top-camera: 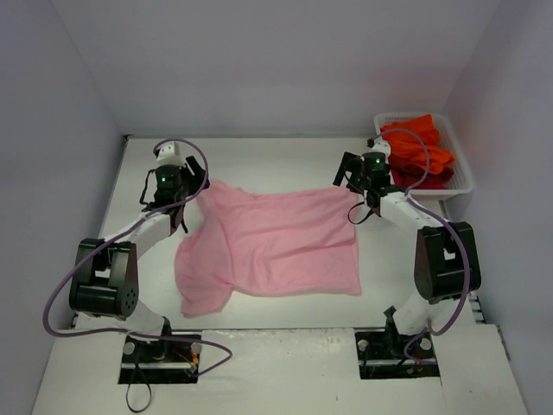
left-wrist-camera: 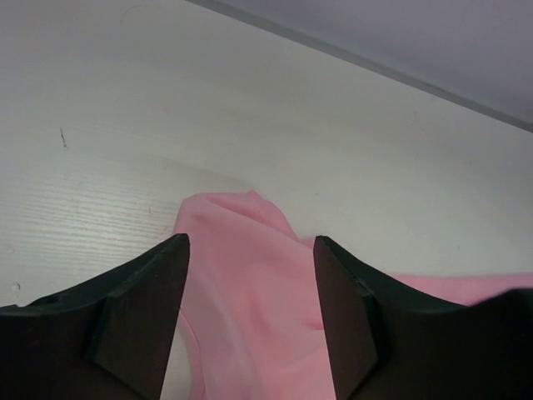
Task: Fold and stack the t-shirts
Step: Flatten the tshirt out
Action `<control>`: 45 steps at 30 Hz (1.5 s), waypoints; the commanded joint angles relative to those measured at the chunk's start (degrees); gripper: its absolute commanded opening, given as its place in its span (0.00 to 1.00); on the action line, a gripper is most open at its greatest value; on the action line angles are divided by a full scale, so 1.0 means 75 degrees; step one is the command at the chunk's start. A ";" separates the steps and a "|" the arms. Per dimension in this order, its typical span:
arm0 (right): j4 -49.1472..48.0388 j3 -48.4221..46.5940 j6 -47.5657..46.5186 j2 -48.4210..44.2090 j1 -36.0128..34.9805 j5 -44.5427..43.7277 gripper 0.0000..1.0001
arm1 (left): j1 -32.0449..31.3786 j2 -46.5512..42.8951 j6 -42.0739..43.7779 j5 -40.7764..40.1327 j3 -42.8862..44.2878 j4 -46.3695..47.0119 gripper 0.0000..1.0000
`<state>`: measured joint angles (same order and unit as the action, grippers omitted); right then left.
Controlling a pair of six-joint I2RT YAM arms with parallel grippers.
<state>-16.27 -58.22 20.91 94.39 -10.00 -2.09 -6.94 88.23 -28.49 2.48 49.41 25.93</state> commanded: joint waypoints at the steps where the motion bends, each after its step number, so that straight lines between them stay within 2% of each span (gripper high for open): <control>1: -0.0373 -0.0230 -0.0080 -0.0269 -0.0189 0.0126 0.96 | 0.0058 -0.0093 -0.0033 -0.0038 0.0537 0.0409 0.58; 10: -0.0362 -0.0476 -0.0279 0.0023 -0.0577 -0.0014 0.96 | 0.0058 0.0868 -0.0209 0.0278 0.0994 0.0796 0.60; 19: -0.0338 -0.0593 -0.0373 0.0469 -0.0179 -0.0062 0.95 | 0.0081 0.1724 -0.0221 0.0454 0.1392 0.0913 0.60; 31: -0.0525 -0.0793 -0.0139 0.1300 0.0465 0.0196 0.93 | 0.0350 0.1959 -0.0279 0.0747 0.1662 0.0901 0.60; 45: -0.0701 -0.0816 -0.0081 0.1758 0.0490 0.0618 0.92 | 0.0374 0.2404 -0.0315 0.1309 0.1920 0.1288 0.60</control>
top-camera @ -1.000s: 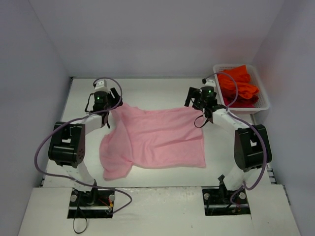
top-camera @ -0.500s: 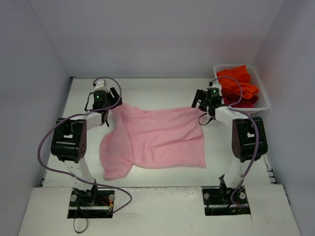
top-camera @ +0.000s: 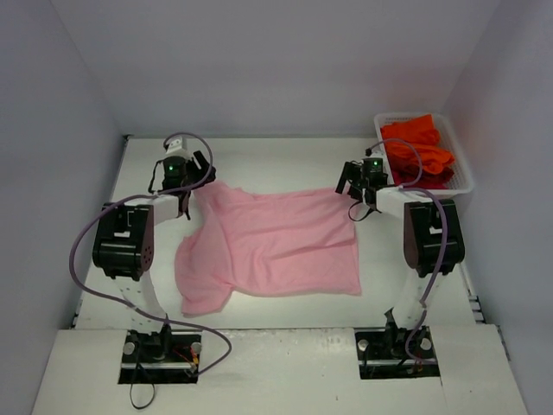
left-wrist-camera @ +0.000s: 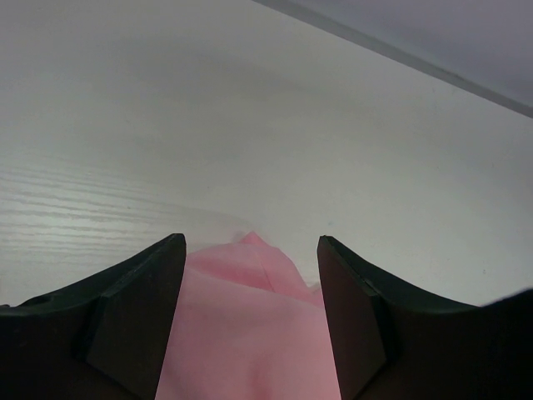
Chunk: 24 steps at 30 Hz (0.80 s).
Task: Fold and stack the t-shirts
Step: Flatten the tshirt out
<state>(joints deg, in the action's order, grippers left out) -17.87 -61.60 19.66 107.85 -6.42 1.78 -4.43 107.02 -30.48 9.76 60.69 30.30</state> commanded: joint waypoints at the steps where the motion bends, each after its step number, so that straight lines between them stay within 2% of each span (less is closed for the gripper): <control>1: -0.0512 -0.0364 0.0074 -0.0013 0.0012 0.0137 0.92 | 0.0028 -0.0009 -0.0049 0.0397 0.0451 0.0729 0.60; 10: -0.0629 -0.0434 0.0074 0.0209 0.0012 0.0336 0.89 | 0.0028 0.0601 -0.0260 0.0866 0.0580 0.1185 0.60; 19: -0.0805 -0.0540 0.0144 0.0467 -0.0047 0.0747 0.77 | 0.0028 0.0789 -0.0611 0.1323 0.0522 0.1666 0.53; 24: -0.0805 -0.0645 0.0121 0.0502 -0.0211 0.0747 0.70 | 0.0028 0.0730 -0.0764 0.1499 0.0440 0.1842 0.46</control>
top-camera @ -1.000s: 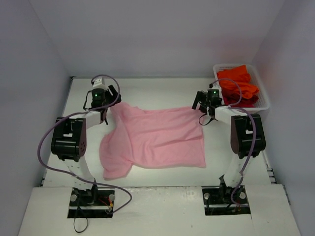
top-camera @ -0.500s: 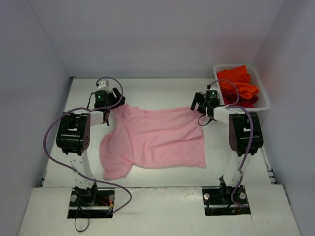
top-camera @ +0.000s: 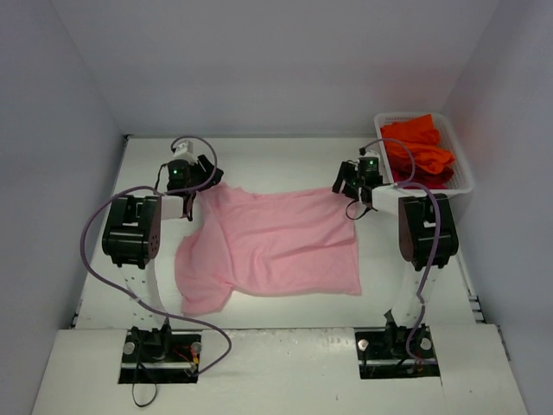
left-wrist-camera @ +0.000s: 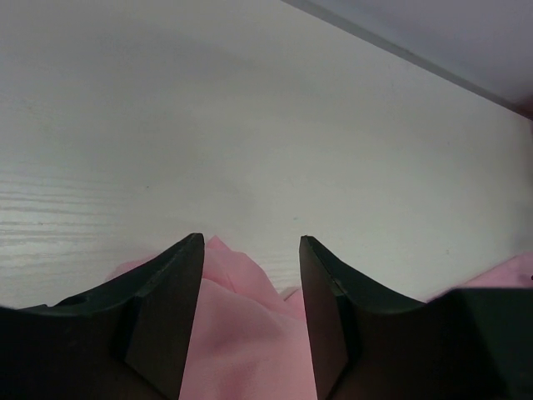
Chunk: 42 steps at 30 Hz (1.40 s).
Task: Fold and stack the t-shirts
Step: Flatten the tshirt out
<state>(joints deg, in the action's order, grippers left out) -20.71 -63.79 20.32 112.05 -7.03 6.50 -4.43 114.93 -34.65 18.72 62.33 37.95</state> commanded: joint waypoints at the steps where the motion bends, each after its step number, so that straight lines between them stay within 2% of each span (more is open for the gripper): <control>1: -0.0426 -0.0366 0.0022 -0.0057 -0.0141 0.0106 0.69 | 0.0028 -0.0336 -0.0219 0.0316 0.0233 0.0822 0.45; 7: -0.0415 -0.0378 0.0010 -0.0045 -0.0235 0.0082 0.49 | 0.0016 -0.0360 -0.0243 0.0375 0.0221 0.0799 0.38; 17: -0.0391 -0.0354 -0.0002 -0.0092 -0.0247 -0.0047 0.47 | -0.0007 -0.1238 -0.0149 0.0153 -0.0317 0.0178 0.36; 21: -0.0356 -0.0366 -0.0002 -0.0092 -0.0258 -0.0070 0.34 | -0.0148 -0.1648 -0.0068 -0.0011 -0.0493 -0.0384 0.36; 27: -0.0309 -0.0343 -0.0013 -0.0162 -0.0258 -0.0117 0.31 | -0.0242 -0.1918 0.0050 -0.0175 -0.0634 -0.0654 0.36; 31: -0.0251 -0.0296 -0.0037 -0.0314 -0.0247 -0.0175 0.27 | -0.0230 -0.1662 0.0132 -0.0269 -0.0401 -0.0806 0.36; 34: -0.0192 -0.0260 -0.0107 -0.0420 -0.0247 -0.0292 0.19 | -0.0207 -0.1508 0.0016 -0.0339 -0.0154 -0.1110 0.36; 38: -0.0087 -0.0260 -0.0201 -0.0456 -0.0247 -0.0386 0.00 | -0.0207 -0.1567 -0.0149 -0.0843 0.0033 -0.1813 0.37; 42: -0.0086 -0.0214 -0.0131 -0.0444 -0.0247 -0.0363 0.00 | -0.0207 -0.1777 -0.0126 -0.1475 0.0151 -0.2563 0.37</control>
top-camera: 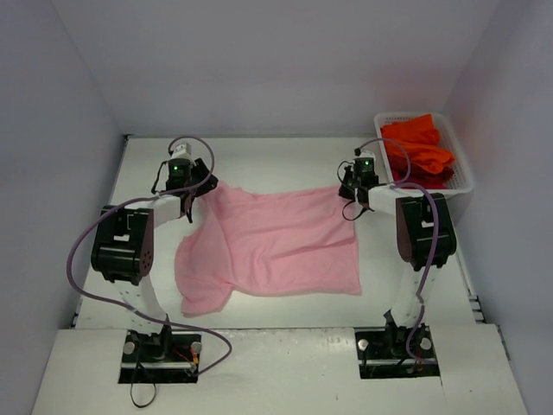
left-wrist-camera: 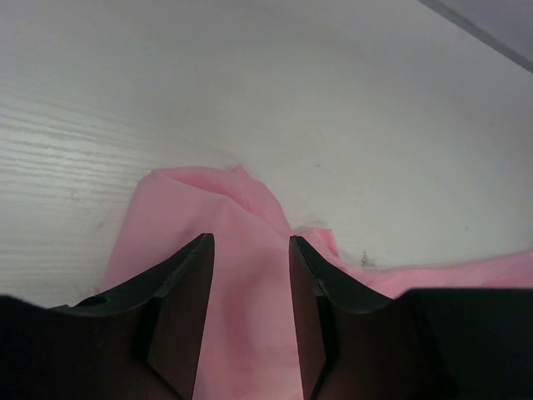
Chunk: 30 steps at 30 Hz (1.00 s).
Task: Fold and stack the t-shirts
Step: Flatten the tshirt out
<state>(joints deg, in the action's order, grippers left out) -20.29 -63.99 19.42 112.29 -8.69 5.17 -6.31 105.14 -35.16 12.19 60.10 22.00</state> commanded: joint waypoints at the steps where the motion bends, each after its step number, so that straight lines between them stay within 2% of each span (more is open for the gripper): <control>1: -0.0142 -0.0176 0.0000 -0.0476 -0.0025 -0.0174 0.00 | 0.0044 -0.0507 -0.0047 -0.0710 0.0518 -0.0762 0.37; 12: -0.0130 0.0035 0.0024 -0.0803 -0.0025 -0.0092 0.00 | 0.0044 -0.0988 -0.0094 -0.1823 0.0788 -0.2298 0.37; 19: -0.0095 0.0117 0.0001 -0.0910 -0.0014 -0.0103 0.00 | 0.0044 -0.1105 -0.0070 -0.2280 0.0929 -0.2839 0.38; 30: -0.0095 0.0164 -0.0011 -0.1038 -0.0014 -0.0091 0.00 | 0.0056 -0.0508 -0.0070 -0.2434 0.1057 -0.2746 0.38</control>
<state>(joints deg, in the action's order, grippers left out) -19.62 -62.41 19.44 109.16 -8.69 5.17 -6.26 101.25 -35.35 -5.02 64.90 -0.34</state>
